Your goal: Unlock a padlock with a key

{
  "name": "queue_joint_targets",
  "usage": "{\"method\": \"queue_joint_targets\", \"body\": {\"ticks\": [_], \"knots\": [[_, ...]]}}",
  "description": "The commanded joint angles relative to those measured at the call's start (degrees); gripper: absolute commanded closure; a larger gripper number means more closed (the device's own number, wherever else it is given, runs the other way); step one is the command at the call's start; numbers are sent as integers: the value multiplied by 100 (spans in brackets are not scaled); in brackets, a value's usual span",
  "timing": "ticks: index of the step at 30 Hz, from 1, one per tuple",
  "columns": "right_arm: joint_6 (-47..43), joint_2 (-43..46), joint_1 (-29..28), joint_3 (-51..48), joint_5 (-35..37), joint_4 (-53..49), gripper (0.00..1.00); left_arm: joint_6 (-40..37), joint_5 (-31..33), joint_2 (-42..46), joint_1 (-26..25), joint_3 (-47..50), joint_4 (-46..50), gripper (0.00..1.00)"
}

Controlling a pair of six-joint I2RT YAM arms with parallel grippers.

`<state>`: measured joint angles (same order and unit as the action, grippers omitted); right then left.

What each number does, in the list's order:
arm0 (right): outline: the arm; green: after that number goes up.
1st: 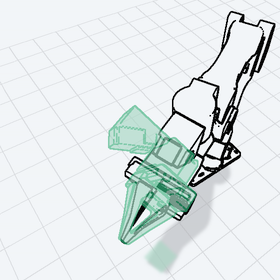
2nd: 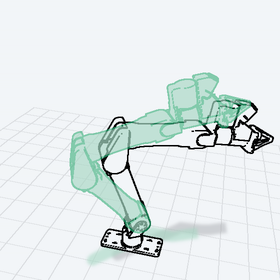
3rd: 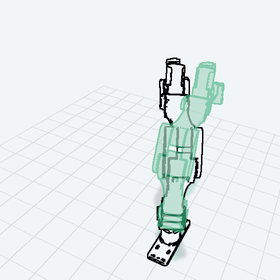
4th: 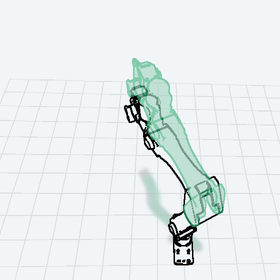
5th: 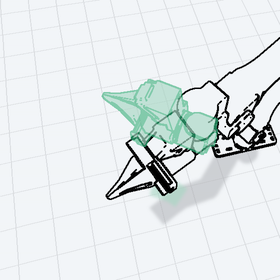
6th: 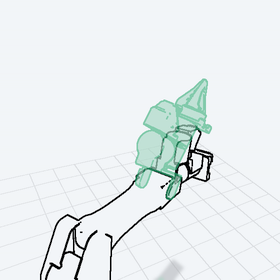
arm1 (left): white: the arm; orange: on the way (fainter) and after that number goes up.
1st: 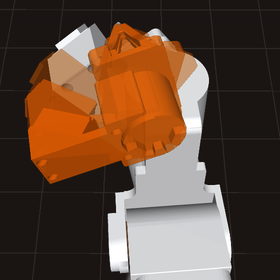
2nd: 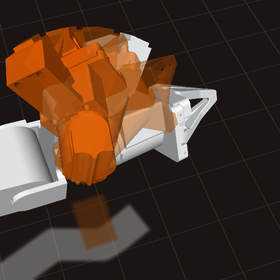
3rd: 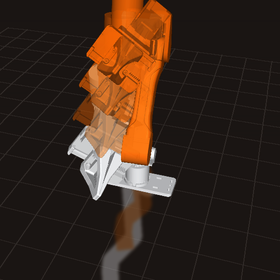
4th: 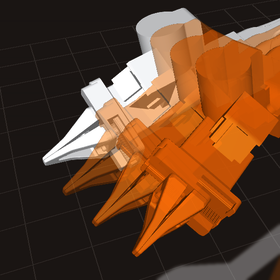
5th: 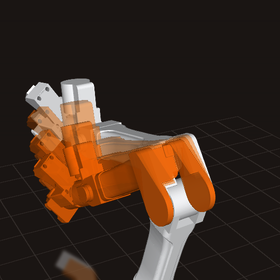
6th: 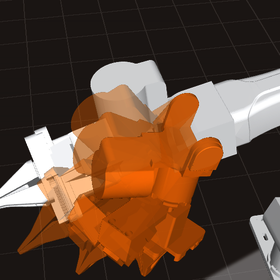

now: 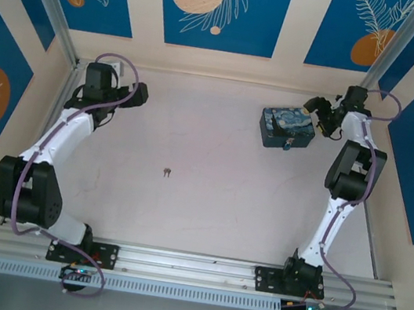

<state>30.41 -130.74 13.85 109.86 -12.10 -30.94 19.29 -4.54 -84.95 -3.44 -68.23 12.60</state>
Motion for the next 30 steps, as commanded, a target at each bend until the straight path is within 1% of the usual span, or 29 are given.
{"method": "queue_joint_targets", "body": {"ticks": [1,4,7,9,11,14,15,17,19,20,22,25,28,30], "knots": [[-59,-79,-236,141,-549,-426,17,542,-387,-67,-6,-207,620,0],[-99,130,-475,-281,-601,-241,22,845,-656,-7,-11,-66,501,0],[93,512,-714,-945,-703,152,25,1018,-749,70,-50,100,455,0],[325,784,-902,-1438,-843,496,25,1064,-725,89,-92,190,471,0],[562,1032,-1168,-1883,-982,851,25,1077,-722,102,-153,285,466,0],[919,1380,-1728,-2372,-1055,1312,25,1114,-737,109,-274,452,400,0],[1022,1475,-1975,-2483,-1018,1425,24,1119,-787,110,-314,514,348,0],[1161,1600,-2364,-2559,-751,1477,15,1197,-853,88,-404,607,302,0],[1275,1738,-2694,-2610,-418,1484,3,1267,-979,74,-527,707,228,0],[1311,1818,-2810,-2659,-224,1470,1,1302,-1021,70,-587,757,208,0],[1435,2033,-2990,-2861,102,1510,1,1371,-1114,74,-764,853,165,0],[1520,2380,-3130,-3250,406,1653,1,1407,-1086,96,-1065,1008,95,0],[1471,2584,-3201,-3543,550,1704,1,1520,-963,30,-1360,1129,-9,0],[1456,2590,-3223,-3652,521,1748,1,1607,-960,-111,-1478,1154,-164,0]]}}
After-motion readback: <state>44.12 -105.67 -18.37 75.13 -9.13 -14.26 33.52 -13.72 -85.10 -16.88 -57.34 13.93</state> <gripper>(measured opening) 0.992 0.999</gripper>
